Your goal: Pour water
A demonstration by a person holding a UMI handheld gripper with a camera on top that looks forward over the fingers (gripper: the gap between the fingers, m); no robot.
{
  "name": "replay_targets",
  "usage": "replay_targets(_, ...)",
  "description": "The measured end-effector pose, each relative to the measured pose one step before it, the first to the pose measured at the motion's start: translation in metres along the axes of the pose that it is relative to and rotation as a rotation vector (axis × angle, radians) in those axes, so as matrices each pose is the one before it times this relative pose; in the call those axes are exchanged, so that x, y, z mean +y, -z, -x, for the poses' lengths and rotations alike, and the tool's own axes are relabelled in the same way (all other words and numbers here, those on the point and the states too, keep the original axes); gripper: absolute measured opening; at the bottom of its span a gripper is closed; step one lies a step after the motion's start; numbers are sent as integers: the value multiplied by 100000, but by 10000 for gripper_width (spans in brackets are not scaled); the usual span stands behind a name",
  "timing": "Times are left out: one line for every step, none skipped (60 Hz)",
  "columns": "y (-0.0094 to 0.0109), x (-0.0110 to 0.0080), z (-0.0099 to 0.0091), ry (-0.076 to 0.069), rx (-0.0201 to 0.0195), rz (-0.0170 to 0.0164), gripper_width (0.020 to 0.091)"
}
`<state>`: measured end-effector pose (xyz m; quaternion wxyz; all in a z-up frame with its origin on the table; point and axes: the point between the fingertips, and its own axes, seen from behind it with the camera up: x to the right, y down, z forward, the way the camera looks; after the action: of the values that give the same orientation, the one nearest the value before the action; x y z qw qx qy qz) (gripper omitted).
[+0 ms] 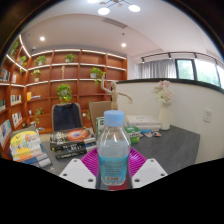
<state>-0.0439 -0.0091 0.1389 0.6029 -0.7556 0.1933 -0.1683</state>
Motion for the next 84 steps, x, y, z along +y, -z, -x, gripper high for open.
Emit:
replay_targets(-271,318,-249,955,301,548,355)
replay_targets(-96,338,-291,933,200,476,355)
replay_targets(-215,335,-235,731,304,390,355)
replay_targets(-230,350,-230,424,350,420,355)
replay_targets(-209,354,-218,306,233,416,355)
replay_targets(-204,331,-137,301,-98,357,355)
replay_targets(-199,293,-41,382,-457,121,355)
replay_targets(-373,274,41,320,-552,-152,354)
replay_targets(-166,279,-18,103,-562,-25,354)
replay_targets(-106,368,48,139,-318,119,354)
replay_targets(-126,348,-52,107,-334,351,354)
replay_targets(-142,333,-90,226,-292,412,354)
replay_targets(-135,328,-71,318,-257,420,354)
replay_targets(-117,356,-104,315,-180,464,354)
replay_targets(-126,409,-81,309,-93,604,354)
replay_targets(-128,444,-83,299,-25,705,354)
replay_targets(-131,409,-50,384,-27,562,354)
replay_targets(62,583,-11,358,118,785,373)
replay_targets(101,-345,-19,-275,-205,-2407,373)
replay_targets(66,-170,25,-757,-610,-1301,372)
replay_targets(14,200,-18,-554,-450,272,372)
replay_targets(49,-8,-76,-699,-195,-296,372)
replay_targets(25,-56,-41,-656,-267,-566,372)
replay_targets(-388,13,-124,-320,-472,405,371)
replay_targets(335,99,24,-331,-169,-415,373)
replay_targets(98,-34,28,-187,-277,-41,374)
replay_targets(58,39,-10,-217,-321,-3,396)
replay_targets(13,-17,-21,33,-190,-129,401)
replay_targets(5,25,-12,-36,-180,88,413)
replay_targets(9,-7,1,-53,-252,-23,426)
replay_targets(-14,8,-31,-171,-62,116,427)
replay_targets(-127,22,0,-589,-322,133,446)
replay_targets(71,33,-38,-621,-187,273,459)
replay_targets(46,114,-47,-604,-82,533,465)
replay_targets(34,136,-22,-487,-212,589,481)
replay_targets(36,123,-17,-347,-155,569,517)
replay_targets(74,83,-123,-139,136,418,567)
replay_targets(143,59,-136,94,158,229,623)
replay_targets(154,-1,-148,326,169,-56,669)
replay_targets(150,46,-77,490,203,-86,710)
replay_targets(157,-50,0,512,-284,-99,742)
replay_targets(210,-35,-36,388,-343,-123,768)
replay_targets(226,-40,-83,324,-197,-146,789)
replay_targets(278,-57,-106,317,-87,-221,807)
replay_targets(298,-63,-104,455,-80,-373,819)
replay_targets(338,-42,-107,517,-70,-272,827)
replay_targets(347,-47,-189,517,-320,-145,827)
replay_targets(454,-24,10,413,-298,-83,826)
replay_targets(423,29,-7,305,-599,-29,828)
replay_targets(449,26,-15,197,-657,2,828)
replay_targets(454,41,-9,121,-689,37,825)
replay_targets(474,44,-9,105,-666,78,826)
replay_targets(488,44,-34,186,-606,110,826)
replay_targets(427,22,-207,312,-664,119,827)
replay_targets(558,29,-50,307,-519,121,828)
replay_targets(546,-62,-119,307,-332,-3,827)
replay_targets(525,-26,-121,256,-205,-157,827)
replay_targets(527,-54,-148,262,-82,-157,827)
replay_targets(512,-40,-185,295,20,-150,827)
replay_targets(519,-82,-216,378,106,-187,826)
replay_targets(526,-54,-194,304,157,-157,827)
replay_targets(492,-58,-203,240,133,-57,827)
replay_targets(467,-48,-177,180,56,14,826)
replay_targets(286,-67,-292,121,-178,109,825)
replay_targets(542,-25,-102,188,-165,96,826)
replay_targets(449,-56,15,177,-279,-33,828)
replay_targets(432,-100,4,155,-431,-199,825)
replay_targets(421,-124,23,200,-482,-386,825)
replay_targets(413,-155,60,265,-480,-516,825)
replay_targets(404,-165,26,185,-436,-477,827)
replay_targets(374,-155,54,138,-480,-399,826)
replay_targets(349,-136,96,150,-610,-339,826)
replay_targets(18,-109,38,186,-859,-521,827)
replay_targets(351,-162,206,379,-682,-336,827)
replay_targets(464,-231,96,497,-700,-153,826)
replay_targets(324,-102,191,375,-719,-259,826)
replay_targets(316,-105,211,255,-796,-330,826)
replay_targets(300,-132,236,226,-946,-509,825)
replay_targets(246,-164,245,218,-971,-634,824)
replay_targets(254,-175,222,243,-983,-573,825)
replay_targets(202,-153,241,268,-1051,-517,825)
replay_targets(-206,-50,414,174,-1195,-640,825)
replay_targets(630,-221,125,89,-1236,-380,828)
replay_targets(110,-158,264,-75,-1083,-545,827)
